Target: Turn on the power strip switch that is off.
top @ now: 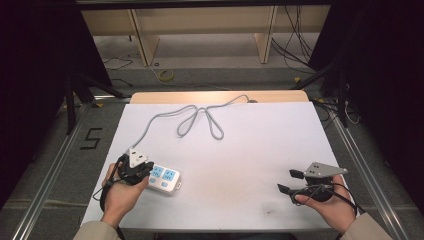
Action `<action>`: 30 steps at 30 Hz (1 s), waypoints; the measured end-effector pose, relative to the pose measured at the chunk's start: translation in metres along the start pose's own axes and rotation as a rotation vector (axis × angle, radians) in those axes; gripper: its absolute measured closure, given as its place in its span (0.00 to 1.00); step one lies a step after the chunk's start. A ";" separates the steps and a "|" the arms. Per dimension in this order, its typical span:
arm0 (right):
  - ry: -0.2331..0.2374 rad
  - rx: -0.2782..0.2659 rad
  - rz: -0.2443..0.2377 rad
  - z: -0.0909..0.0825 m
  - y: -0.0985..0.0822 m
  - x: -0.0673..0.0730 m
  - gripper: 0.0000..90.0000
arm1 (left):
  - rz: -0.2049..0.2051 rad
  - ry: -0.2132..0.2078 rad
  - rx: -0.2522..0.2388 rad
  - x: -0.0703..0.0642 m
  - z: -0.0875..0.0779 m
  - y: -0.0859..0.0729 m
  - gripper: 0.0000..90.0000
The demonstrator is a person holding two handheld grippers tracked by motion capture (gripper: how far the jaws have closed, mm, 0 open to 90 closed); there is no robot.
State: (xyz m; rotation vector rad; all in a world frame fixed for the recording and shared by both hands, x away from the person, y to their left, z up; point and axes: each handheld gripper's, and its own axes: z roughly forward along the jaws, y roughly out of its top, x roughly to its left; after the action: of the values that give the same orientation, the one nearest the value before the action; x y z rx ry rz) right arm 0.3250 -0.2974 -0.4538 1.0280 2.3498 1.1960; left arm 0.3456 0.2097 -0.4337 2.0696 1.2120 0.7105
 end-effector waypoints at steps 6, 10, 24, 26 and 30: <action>0.001 -0.001 0.001 0.000 0.000 0.000 0.34 | 0.005 0.014 -0.037 0.002 -0.001 -0.001 0.92; 0.000 -0.002 0.003 0.000 0.000 0.000 0.34 | 0.004 0.012 -0.065 0.004 -0.003 -0.002 0.87; 0.000 -0.003 0.001 -0.001 0.000 -0.001 0.34 | -0.031 -0.019 -0.096 0.005 -0.002 -0.006 0.62; 0.000 -0.003 0.001 -0.001 0.000 -0.001 0.34 | -0.036 -0.031 -0.099 0.005 -0.003 -0.006 0.58; 0.000 -0.005 0.004 -0.001 0.000 -0.001 0.34 | -0.046 -0.042 -0.098 0.001 -0.005 -0.007 0.46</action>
State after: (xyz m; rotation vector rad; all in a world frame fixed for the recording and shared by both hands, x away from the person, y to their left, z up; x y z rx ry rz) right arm 0.3248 -0.2985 -0.4535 1.0314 2.3445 1.2023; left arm 0.3389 0.2145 -0.4352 1.9609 1.1742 0.6887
